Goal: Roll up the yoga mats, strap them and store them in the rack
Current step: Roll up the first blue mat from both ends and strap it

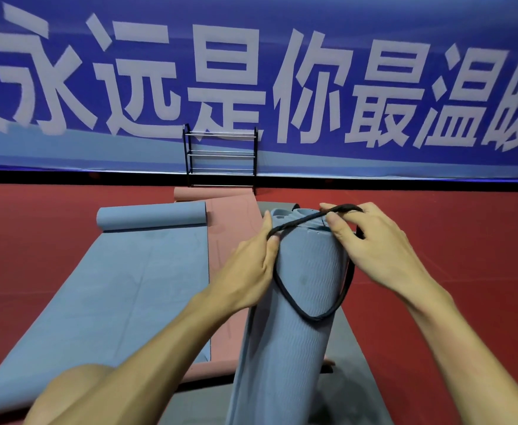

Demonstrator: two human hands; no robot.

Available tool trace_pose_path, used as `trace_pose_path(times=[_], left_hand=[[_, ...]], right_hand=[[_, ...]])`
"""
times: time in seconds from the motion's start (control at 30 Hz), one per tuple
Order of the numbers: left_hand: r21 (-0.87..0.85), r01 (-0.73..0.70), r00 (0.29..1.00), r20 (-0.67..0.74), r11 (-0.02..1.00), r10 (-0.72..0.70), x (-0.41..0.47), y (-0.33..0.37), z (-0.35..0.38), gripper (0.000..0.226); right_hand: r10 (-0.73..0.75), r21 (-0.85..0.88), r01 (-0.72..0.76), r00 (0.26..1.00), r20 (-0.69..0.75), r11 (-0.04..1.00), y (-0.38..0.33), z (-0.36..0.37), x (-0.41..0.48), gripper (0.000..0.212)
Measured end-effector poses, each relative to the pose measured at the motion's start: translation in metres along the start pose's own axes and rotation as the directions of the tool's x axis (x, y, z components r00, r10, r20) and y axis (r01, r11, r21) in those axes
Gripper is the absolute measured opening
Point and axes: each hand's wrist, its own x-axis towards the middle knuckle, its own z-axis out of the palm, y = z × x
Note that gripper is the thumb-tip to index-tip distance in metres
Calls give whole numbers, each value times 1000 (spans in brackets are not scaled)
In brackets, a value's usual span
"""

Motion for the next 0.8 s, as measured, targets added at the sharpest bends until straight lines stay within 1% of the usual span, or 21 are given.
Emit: trace_pose_path(times=[0.03,0.07,0.1,0.13,0.17,0.2,0.23,0.3,0.33,0.4,0.43,0.53,0.6,0.67,0.77,0.8], left_hand=[[-30,21,995,-102,999,-24,2,3,0,45],[-95,42,979,-193,995,-59,5,5,-1,35],[-161,73,960,-256,984,-113,9,8,-3,31],[-209,111,944,-284,972,-169,12,11,-6,33],[-252,157,935,-275,955,-226,15,13,-9,39],[-312,208,927,-241,927,-289,16,15,-11,44],[-383,259,915,-196,886,-353,17,16,-13,47],[-498,341,885,-116,797,-452,18,16,-13,44],[-536,368,871,-88,760,-484,19,15,-12,40],[-616,407,837,-44,675,-545,22,15,-13,32],[-654,425,818,-19,626,-575,23,16,-14,27],[-755,470,758,79,458,-647,24,18,-15,11],[-801,507,705,174,318,-687,25,14,-15,11],[-809,558,649,288,184,-704,27,6,-15,13],[-787,617,569,427,21,-703,29,-5,-12,17],[-786,618,563,450,-8,-693,29,-5,-10,15]], right_hand=[[-10,38,11,999,-38,999,3,0,1,38],[-12,96,20,997,-81,995,5,-1,1,31],[-4,164,23,994,-111,986,9,-1,1,25],[5,220,23,992,-127,975,11,-2,1,25],[27,270,5,993,-114,963,13,0,2,29],[59,340,-29,995,-79,940,13,2,2,33],[111,441,-87,993,-28,893,12,4,2,36],[204,622,-213,975,87,753,7,7,2,35],[218,651,-243,968,121,719,7,9,2,36],[244,665,-290,956,164,689,8,12,5,40],[268,683,-323,945,190,655,8,14,6,41],[320,725,-422,903,286,544,9,18,10,54],[303,763,-457,887,349,458,7,20,11,56],[281,788,-488,870,405,375,7,20,11,58],[261,774,-549,834,486,315,11,25,10,64],[267,764,-564,824,499,313,13,27,9,62]])
